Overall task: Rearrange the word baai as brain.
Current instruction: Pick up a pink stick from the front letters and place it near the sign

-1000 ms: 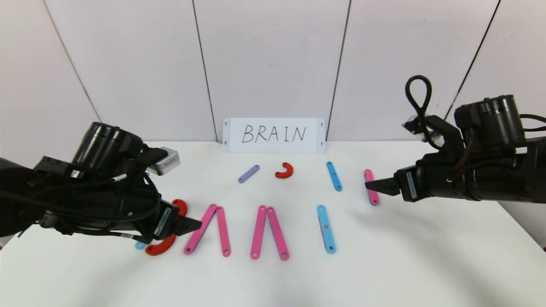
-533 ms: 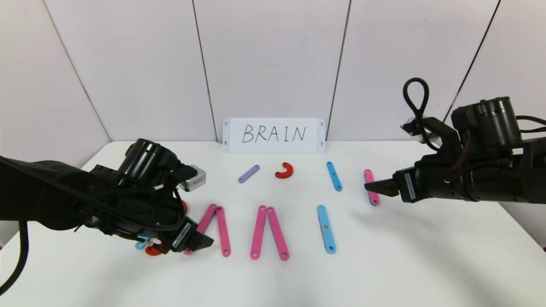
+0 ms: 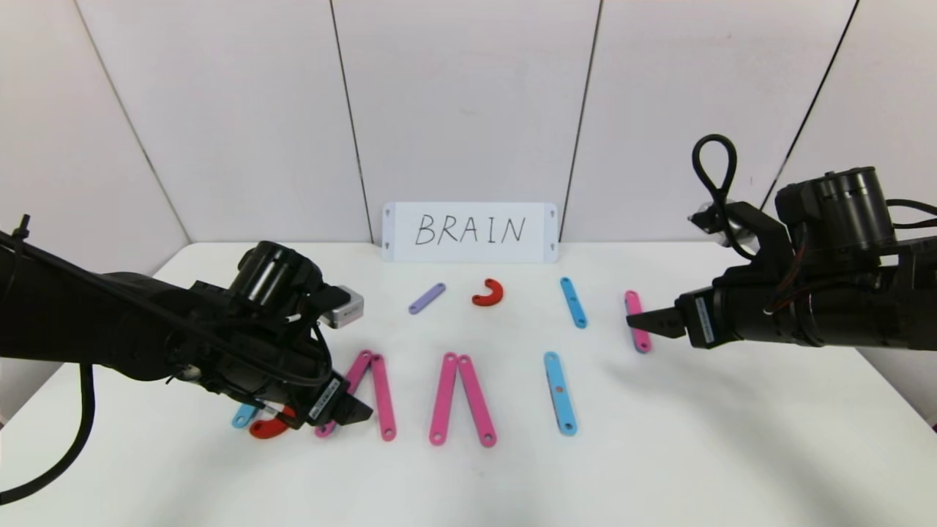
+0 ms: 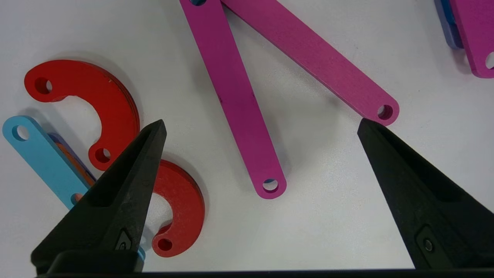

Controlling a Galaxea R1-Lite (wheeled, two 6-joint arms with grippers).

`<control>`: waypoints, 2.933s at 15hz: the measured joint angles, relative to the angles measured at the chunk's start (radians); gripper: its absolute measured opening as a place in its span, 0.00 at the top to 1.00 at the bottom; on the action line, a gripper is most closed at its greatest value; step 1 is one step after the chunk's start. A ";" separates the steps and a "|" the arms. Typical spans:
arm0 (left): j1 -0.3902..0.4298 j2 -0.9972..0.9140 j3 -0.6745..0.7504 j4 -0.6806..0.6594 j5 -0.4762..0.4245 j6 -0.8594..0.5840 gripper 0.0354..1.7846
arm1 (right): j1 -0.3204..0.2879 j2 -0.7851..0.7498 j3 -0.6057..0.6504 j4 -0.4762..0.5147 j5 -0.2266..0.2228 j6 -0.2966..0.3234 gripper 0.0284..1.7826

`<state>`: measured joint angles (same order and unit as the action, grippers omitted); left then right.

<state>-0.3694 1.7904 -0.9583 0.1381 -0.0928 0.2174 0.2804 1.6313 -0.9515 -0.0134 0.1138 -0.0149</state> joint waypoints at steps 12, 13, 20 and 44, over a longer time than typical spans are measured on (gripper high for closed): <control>0.016 0.062 -0.022 0.000 0.030 0.000 0.03 | 0.003 0.007 0.002 0.000 -0.003 -0.001 0.05; 0.016 0.067 -0.024 -0.003 0.030 -0.001 0.03 | 0.003 0.008 0.002 0.000 -0.003 -0.001 0.05; 0.019 0.098 -0.046 -0.009 0.034 -0.003 0.38 | 0.003 0.010 0.004 0.000 -0.003 -0.001 0.05; 0.135 0.339 -0.661 0.107 0.168 -0.320 0.85 | 0.006 0.009 0.011 0.000 -0.004 -0.003 0.05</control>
<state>-0.2347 2.1291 -1.6194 0.2453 0.0749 -0.1023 0.2866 1.6400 -0.9409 -0.0134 0.1096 -0.0177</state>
